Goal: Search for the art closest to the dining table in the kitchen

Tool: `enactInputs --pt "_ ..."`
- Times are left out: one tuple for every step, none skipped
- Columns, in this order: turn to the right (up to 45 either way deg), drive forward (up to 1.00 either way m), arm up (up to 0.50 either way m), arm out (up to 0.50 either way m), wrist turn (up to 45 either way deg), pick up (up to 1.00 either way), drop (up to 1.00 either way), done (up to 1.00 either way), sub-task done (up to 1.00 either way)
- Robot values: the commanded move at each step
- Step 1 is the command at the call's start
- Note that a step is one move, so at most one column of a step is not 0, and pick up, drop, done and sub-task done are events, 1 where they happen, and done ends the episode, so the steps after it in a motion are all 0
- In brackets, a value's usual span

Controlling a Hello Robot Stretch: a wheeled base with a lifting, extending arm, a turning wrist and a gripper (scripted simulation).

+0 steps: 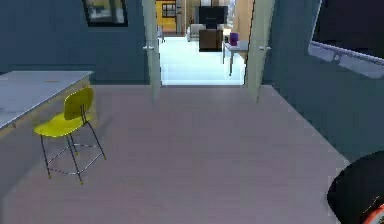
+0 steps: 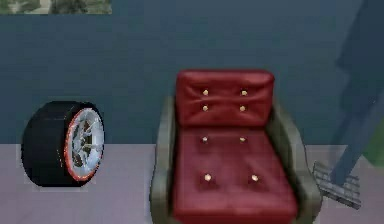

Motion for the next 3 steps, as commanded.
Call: enactInputs --pt "0.0 1.00 0.00 0.00 0.0 0.00 0.00 0.00 0.00" --pt "0.0 1.00 0.00 0.00 0.0 0.00 0.00 0.00 0.00" --pt "0.0 1.00 0.00 0.00 0.0 0.00 0.00 0.00 0.00"
